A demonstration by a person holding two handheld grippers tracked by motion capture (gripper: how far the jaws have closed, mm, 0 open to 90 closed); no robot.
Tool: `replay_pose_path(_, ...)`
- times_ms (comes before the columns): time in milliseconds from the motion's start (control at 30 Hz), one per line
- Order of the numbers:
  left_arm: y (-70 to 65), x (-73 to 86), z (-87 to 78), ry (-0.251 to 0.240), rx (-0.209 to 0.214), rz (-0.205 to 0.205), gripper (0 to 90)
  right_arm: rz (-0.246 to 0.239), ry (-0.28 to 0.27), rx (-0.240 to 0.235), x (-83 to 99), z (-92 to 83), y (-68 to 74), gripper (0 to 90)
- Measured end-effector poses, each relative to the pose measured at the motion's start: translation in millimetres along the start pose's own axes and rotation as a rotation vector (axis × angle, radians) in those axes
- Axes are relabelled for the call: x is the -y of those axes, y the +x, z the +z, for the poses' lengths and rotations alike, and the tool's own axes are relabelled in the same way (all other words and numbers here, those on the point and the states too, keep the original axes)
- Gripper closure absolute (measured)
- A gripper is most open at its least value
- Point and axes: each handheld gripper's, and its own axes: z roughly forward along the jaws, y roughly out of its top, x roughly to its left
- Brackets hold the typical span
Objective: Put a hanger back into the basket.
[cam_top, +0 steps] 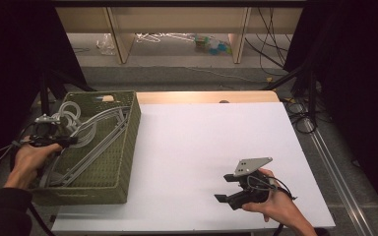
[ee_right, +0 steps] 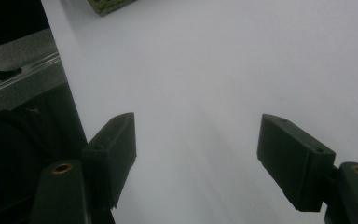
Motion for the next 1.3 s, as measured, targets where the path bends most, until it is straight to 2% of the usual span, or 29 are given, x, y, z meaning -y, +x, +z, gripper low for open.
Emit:
replay_pose_path(133,1.7,1.5,1.6,0.010,-0.031,-0.009,69.7,0.003,-0.002,0.007,0.3,-0.4,0.2,29.0)
replay_pose_path(200,0.8,3.6,4.0,-0.022,-0.047,-0.018,69.1,0.003,-0.002,0.005,0.2,-0.3,0.0,29.0)
replay_pose_path(233,0.7,2.5,0.0,0.019,-0.068,-0.019,64.8,-0.001,-0.002,0.004,0.4,-0.1,-0.3,29.0)
replay_pose_path(267,0.7,2.5,0.0,0.019,-0.068,-0.019,61.9,-0.001,-0.002,0.004,0.4,-0.1,-0.3,29.0)
replay_pose_path(333,1.0,3.1,-2.5,0.016,-0.098,-0.025,59.0,0.002,0.000,0.005,0.4,0.4,-0.5,29.0)
replay_pose_path(367,0.8,4.1,-5.6,-0.004,-0.107,-0.038,56.7,0.005,0.002,0.001,0.6,0.7,-0.4,29.0)
replay_pose_path(433,0.1,4.3,-7.9,-0.018,-0.108,-0.048,53.4,0.006,0.005,0.000,0.8,0.7,-0.2,29.0)
replay_pose_path(567,-8.1,5.4,-22.4,-0.086,-0.088,-0.059,46.9,0.008,-0.004,0.001,0.7,1.3,-0.7,28.9)
replay_pose_path(667,-15.3,6.5,-34.6,-0.127,-0.075,-0.049,44.7,0.011,-0.005,0.004,0.7,1.9,-0.8,28.7)
replay_pose_path(700,-21.4,7.4,-42.1,-0.145,-0.070,-0.029,42.6,0.015,-0.007,0.004,0.7,2.4,-0.9,28.3)
replay_pose_path(733,-21.4,7.4,-42.1,-0.145,-0.070,-0.029,42.3,0.015,-0.007,0.004,0.7,2.4,-0.9,28.3)
replay_pose_path(767,-27.8,8.8,-51.0,-0.145,-0.047,-0.002,41.4,0.014,-0.009,0.005,0.7,2.3,-0.9,28.3)
replay_pose_path(833,-33.2,9.7,-56.1,-0.158,-0.037,0.009,40.4,0.013,-0.012,0.008,0.6,2.2,-1.2,28.3)
replay_pose_path(867,-45.3,11.4,-60.4,-0.211,-0.015,-0.010,40.2,0.022,-0.017,0.014,0.4,2.2,-1.5,28.2)
replay_pose_path(900,-45.3,11.4,-60.4,-0.211,-0.015,-0.010,39.9,0.022,-0.017,0.014,0.4,2.2,-1.5,28.2)
replay_pose_path(933,-52.3,12.5,-63.5,-0.232,0.001,-0.006,39.9,0.025,-0.018,0.017,0.5,2.2,-1.4,28.1)
replay_pose_path(967,-67.3,14.8,-67.8,-0.265,0.025,0.005,38.5,0.025,-0.023,0.019,0.3,1.9,-1.5,28.1)
replay_pose_path(1000,-75.5,16.2,-68.6,-0.290,0.053,-0.006,38.0,0.027,-0.024,0.021,0.1,1.8,-1.6,28.0)
replay_pose_path(1033,-75.5,16.2,-68.6,-0.290,0.053,-0.006,37.5,0.027,-0.024,0.021,0.1,1.8,-1.6,28.0)
replay_pose_path(1133,-100.8,18.4,-69.0,-0.349,0.137,0.032,35.9,0.034,-0.027,0.020,-0.5,2.0,-0.8,27.8)
replay_pose_path(1200,-119.7,19.1,-67.8,-0.372,0.174,0.050,33.1,0.026,-0.032,0.030,-0.8,2.7,-0.5,27.8)
replay_pose_path(1300,-138.8,19.3,-67.0,-0.405,0.203,0.083,31.0,0.029,-0.035,0.028,-0.9,2.6,-0.8,27.8)
